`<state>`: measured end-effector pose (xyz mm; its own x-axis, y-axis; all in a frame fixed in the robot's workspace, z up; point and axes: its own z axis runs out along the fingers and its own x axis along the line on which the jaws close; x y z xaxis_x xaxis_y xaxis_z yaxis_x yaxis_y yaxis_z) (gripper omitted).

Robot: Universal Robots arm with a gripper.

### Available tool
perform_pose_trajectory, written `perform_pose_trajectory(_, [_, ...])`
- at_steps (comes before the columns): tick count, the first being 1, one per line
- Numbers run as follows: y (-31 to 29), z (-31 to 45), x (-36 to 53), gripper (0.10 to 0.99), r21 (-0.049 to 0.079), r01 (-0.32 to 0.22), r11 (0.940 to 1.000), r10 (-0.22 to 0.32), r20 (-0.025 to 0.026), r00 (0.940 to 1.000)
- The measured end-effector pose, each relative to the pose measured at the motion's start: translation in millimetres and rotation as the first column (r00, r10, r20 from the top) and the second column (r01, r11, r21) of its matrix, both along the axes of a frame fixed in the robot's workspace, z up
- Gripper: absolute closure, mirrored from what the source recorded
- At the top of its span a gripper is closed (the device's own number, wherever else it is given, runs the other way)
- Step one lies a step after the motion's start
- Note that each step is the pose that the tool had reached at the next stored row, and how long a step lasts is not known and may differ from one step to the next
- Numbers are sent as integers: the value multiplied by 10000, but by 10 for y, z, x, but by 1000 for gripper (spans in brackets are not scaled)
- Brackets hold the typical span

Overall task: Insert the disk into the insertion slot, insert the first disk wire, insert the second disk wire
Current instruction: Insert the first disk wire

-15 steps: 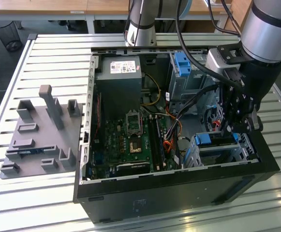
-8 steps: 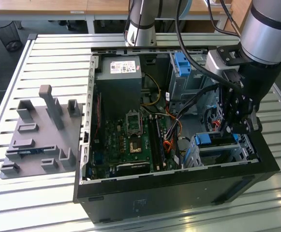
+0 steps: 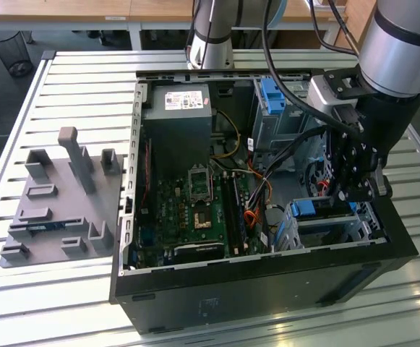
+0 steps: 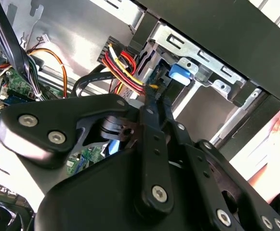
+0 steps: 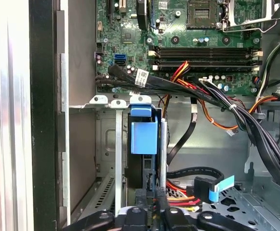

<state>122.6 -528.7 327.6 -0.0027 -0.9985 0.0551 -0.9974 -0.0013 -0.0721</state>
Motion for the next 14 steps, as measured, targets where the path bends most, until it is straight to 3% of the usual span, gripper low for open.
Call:
perform_pose_trajectory(1, [0,0,0,910,-1,0,10000,0,0,10000])
perform_pose_trajectory(2, [0,0,0,847,-2,0,10000,0,1,10000])
perform_pose_trajectory(7, [0,3,0,847,-2,0,10000,0,1,10000])
perform_pose_trajectory(14, [0,83,1,847,-2,-1,10000,1,-9,10000])
